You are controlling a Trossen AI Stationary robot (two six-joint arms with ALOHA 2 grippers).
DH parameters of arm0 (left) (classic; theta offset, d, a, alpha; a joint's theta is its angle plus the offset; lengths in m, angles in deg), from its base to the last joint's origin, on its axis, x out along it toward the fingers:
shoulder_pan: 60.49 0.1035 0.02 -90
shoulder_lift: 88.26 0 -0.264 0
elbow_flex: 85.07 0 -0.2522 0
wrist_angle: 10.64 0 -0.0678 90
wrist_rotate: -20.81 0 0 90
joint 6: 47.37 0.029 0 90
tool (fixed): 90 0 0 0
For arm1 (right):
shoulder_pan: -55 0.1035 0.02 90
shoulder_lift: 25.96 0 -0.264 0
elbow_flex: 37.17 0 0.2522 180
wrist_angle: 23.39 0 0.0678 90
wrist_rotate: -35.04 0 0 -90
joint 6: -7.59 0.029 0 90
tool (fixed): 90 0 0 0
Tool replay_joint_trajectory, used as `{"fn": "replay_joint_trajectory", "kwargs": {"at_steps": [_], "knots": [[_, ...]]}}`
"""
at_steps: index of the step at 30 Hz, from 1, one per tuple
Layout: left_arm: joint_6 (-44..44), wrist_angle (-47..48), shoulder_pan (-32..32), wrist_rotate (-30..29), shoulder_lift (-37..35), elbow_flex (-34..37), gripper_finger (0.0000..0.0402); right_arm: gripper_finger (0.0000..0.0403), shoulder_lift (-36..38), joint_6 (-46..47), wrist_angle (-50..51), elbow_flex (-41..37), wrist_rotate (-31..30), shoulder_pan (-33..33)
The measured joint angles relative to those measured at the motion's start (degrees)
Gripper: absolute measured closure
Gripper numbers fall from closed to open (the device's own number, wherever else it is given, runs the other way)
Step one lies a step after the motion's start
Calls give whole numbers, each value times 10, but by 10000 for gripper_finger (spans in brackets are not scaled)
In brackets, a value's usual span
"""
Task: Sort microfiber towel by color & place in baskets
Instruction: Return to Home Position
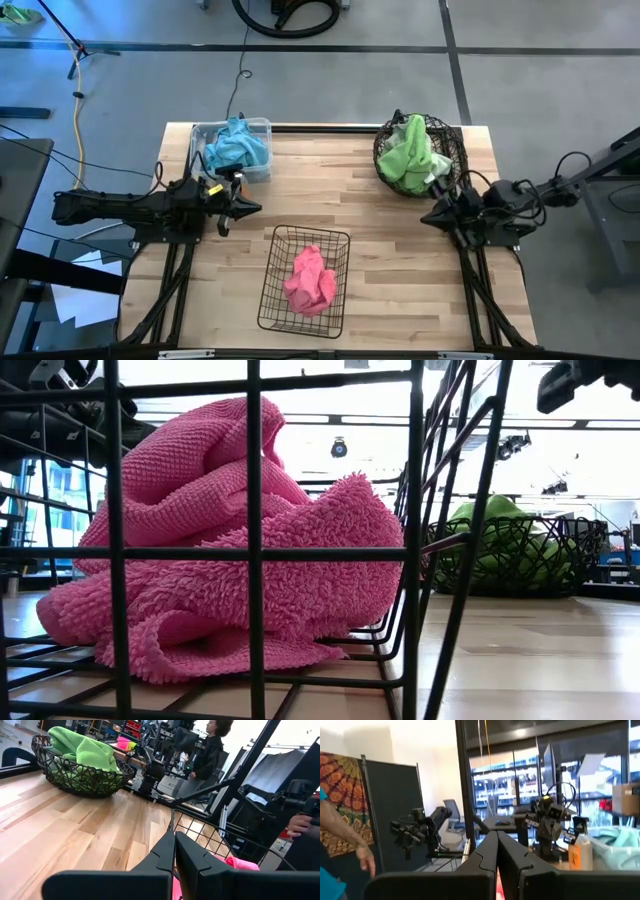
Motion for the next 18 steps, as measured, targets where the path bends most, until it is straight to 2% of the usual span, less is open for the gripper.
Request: {"fn": "replay_joint_trajectory", "kwargs": {"at_steps": [5, 9, 15, 18], "knots": [[0, 0, 0, 0, 0, 0, 401, 403, 25, 1, -72, -66, 11, 0], [0, 0, 0, 0, 0, 0, 401, 403, 37, -9, -79, -101, 14, -1], [0, 0, 0, 0, 0, 0, 401, 403, 56, -81, -14, -104, -34, -19], [0, 0, 0, 0, 0, 0, 401, 403, 68, -85, 23, -104, -54, -40]]}}
